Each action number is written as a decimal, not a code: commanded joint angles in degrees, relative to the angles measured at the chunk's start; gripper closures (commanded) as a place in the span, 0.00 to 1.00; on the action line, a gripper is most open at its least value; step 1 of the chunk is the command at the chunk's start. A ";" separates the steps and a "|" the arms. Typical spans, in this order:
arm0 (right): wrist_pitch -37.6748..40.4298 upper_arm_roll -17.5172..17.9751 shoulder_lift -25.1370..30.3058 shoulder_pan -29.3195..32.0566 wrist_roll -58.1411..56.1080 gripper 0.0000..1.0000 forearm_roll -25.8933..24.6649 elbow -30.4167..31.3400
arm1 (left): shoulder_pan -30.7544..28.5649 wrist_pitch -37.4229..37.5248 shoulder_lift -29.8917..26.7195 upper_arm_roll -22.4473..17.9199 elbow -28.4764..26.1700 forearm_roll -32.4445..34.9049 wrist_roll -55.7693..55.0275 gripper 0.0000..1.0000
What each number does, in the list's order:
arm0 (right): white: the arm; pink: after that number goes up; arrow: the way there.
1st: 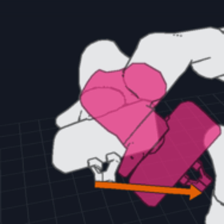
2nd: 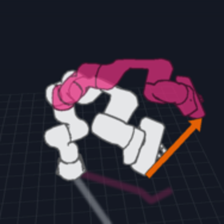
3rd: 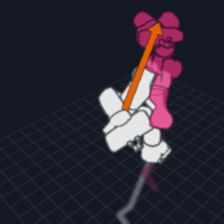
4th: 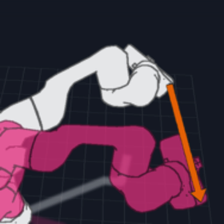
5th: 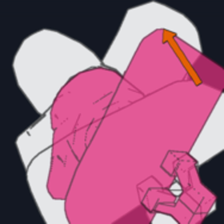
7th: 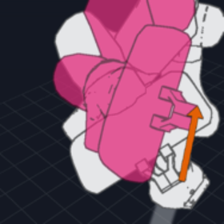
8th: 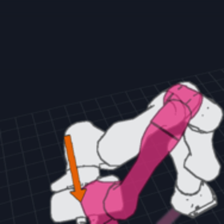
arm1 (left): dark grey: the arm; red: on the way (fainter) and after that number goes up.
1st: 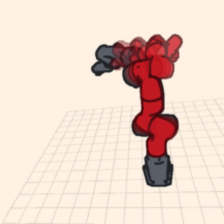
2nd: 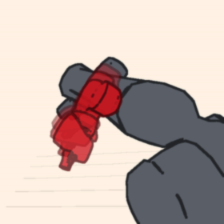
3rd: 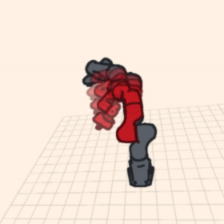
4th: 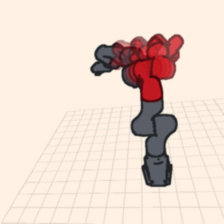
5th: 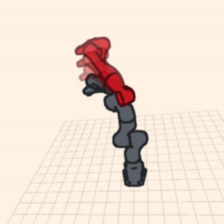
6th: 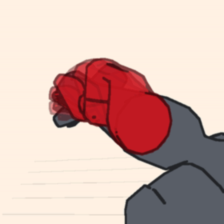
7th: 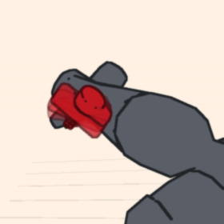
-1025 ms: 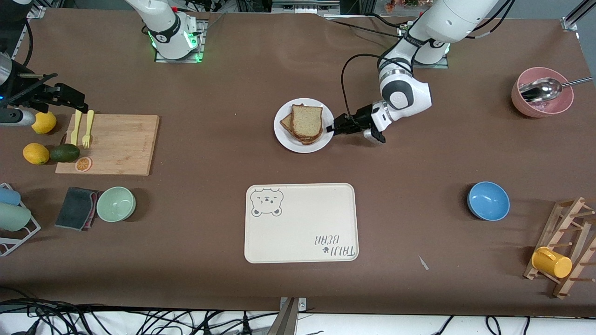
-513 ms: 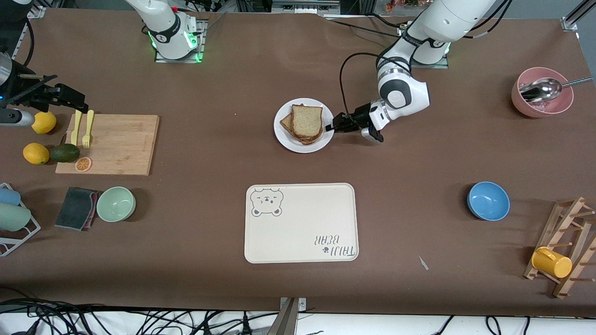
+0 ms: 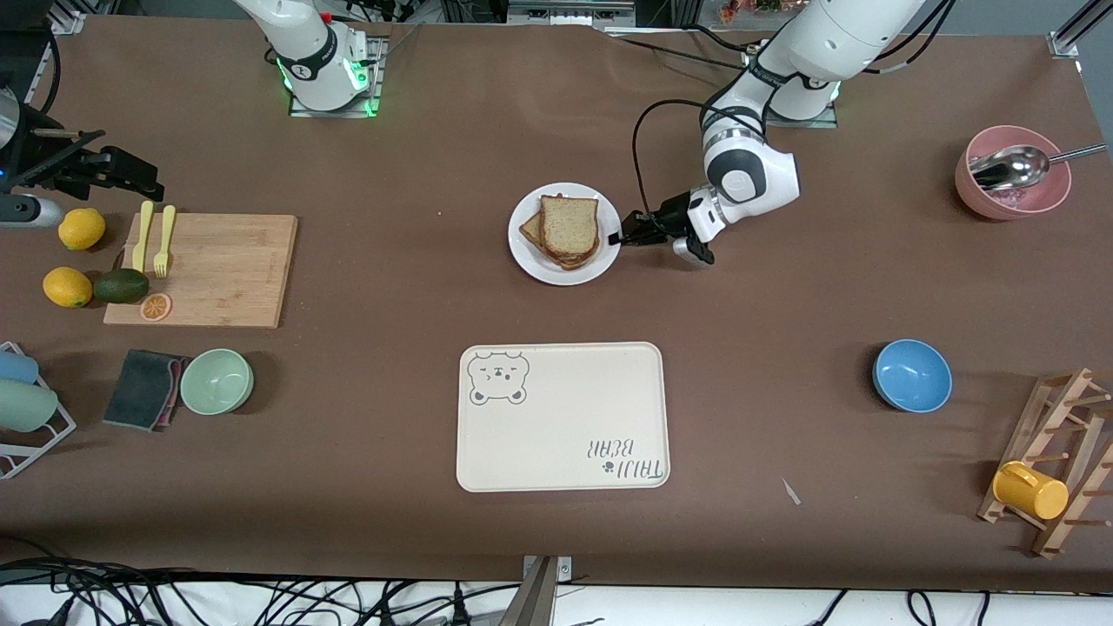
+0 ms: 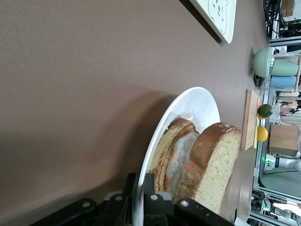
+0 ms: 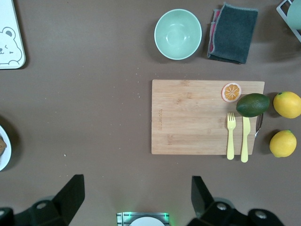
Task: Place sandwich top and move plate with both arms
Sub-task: 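Slide the white plate onto the bear tray with the left gripper, then open the left gripper and release the plate rim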
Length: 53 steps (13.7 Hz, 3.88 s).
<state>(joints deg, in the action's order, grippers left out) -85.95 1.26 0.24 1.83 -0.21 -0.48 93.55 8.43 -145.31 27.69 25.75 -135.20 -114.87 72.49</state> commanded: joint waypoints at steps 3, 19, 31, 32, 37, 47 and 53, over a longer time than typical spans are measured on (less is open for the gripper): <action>0.34 0.50 0.55 0.55 0.03 0.00 -0.13 -0.82 | 0.44 -0.41 0.08 0.26 0.38 -2.82 2.31 1.00; -0.27 0.41 0.46 0.55 0.12 0.00 -0.13 -0.82 | -3.15 -0.06 -0.88 0.17 6.43 -3.70 1.08 1.00; -0.27 0.85 0.55 0.55 0.65 0.00 -0.05 -0.82 | -5.89 -0.85 10.35 -1.41 28.48 -2.82 -3.05 1.00; -0.27 0.77 0.55 0.55 0.65 0.00 -0.05 -0.82 | -5.80 -1.55 12.11 -1.58 31.02 -2.73 -3.14 1.00; -0.27 0.77 0.46 0.55 0.65 0.00 -0.05 -0.82 | -4.57 -5.07 18.71 -2.54 39.48 -1.77 -3.05 1.00; -0.19 0.77 0.55 0.55 0.65 0.00 -0.05 -0.82 | 0.18 -5.95 24.78 -7.30 45.38 -1.94 -2.53 1.00; -0.10 0.77 0.55 0.55 0.65 0.00 -0.05 -0.82 | -0.96 -5.86 24.26 -7.47 44.76 -1.76 -2.43 0.68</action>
<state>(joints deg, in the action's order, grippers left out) -86.44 1.47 0.47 1.84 -0.16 -0.48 93.22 7.72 -150.84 51.89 18.51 -91.37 -115.90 69.05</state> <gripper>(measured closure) 0.000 0.771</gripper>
